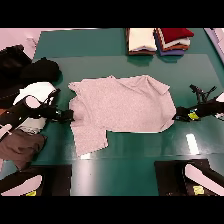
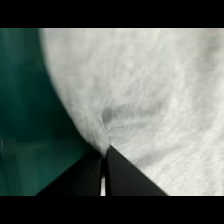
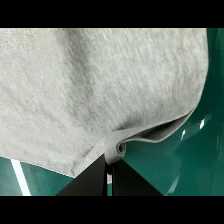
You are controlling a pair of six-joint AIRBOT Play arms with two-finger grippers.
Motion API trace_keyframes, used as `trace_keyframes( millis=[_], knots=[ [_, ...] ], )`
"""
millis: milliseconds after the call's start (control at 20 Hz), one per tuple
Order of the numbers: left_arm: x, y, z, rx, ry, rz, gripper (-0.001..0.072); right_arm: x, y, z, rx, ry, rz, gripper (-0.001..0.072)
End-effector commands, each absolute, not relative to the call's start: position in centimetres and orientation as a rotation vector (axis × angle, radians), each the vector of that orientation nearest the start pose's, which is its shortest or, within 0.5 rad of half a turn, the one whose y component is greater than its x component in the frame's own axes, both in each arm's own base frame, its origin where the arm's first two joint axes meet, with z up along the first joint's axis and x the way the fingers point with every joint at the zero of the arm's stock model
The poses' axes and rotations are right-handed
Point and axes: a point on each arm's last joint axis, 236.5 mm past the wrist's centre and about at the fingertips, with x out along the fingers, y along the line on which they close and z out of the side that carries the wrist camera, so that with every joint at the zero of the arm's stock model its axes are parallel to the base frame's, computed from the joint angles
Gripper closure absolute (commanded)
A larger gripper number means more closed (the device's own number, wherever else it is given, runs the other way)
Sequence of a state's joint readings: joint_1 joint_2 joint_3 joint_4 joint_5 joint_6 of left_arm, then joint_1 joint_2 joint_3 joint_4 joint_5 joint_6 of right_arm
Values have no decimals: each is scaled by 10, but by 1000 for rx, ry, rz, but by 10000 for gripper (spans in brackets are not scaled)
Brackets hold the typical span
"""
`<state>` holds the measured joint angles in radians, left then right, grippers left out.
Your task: Fold the shirts.
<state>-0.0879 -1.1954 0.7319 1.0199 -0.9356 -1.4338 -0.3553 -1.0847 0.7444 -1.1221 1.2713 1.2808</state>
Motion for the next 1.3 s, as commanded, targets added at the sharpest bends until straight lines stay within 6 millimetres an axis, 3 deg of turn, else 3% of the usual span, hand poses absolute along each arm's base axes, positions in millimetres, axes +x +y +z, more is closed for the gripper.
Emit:
trace_keyframes(
  millis=[0, 100, 150, 250, 350, 450, 550, 650, 700, 800, 900, 950, 1050, 1150, 1250],
  knots=[
    [333, -131, -17, -387, 1225, -344, 684, 281, 15, -15, 503, 1384, 210, 699],
    [361, -129, 73, -330, 985, -382, 684, 305, 14, 34, 419, 1253, 234, 698],
    [368, -126, 131, -296, 842, -394, 684, 318, 16, 67, 363, 1160, 245, 699],
    [362, -117, 250, -216, 556, -404, 684, 338, 20, 152, 248, 920, 256, 698],
    [324, -108, 366, -160, 277, -412, 684, 337, 23, 246, 154, 670, 246, 699],
    [266, -100, 464, -131, 15, -418, 684, 316, 24, 332, 93, 446, 215, 699],
    [206, -94, 530, -110, -180, -425, 684, 285, 21, 398, 55, 276, 165, 699],
    [159, -89, 568, -122, -300, -433, 684, 254, 15, 443, 9, 153, 100, 699],
    [142, -87, 580, -131, -339, -434, 684, 242, 13, 458, -8, 116, 68, 699],
    [128, -81, 593, -117, -382, -413, 685, 225, 7, 474, -37, 92, 9, 699],
    [146, -57, 580, -141, -317, -301, 685, 223, 3, 475, -52, 131, -13, 699],
    [167, -44, 561, -146, -230, -228, 685, 227, 1, 471, -41, 165, -9, 699],
    [218, -33, 501, -126, 19, -146, 684, 247, -5, 454, 1, 247, 21, 699],
    [274, -40, 426, -104, 289, -140, 683, 276, -5, 421, 35, 382, 92, 699],
    [326, -60, 346, -87, 528, -194, 683, 310, 0, 379, 70, 527, 168, 699]
  ],
)
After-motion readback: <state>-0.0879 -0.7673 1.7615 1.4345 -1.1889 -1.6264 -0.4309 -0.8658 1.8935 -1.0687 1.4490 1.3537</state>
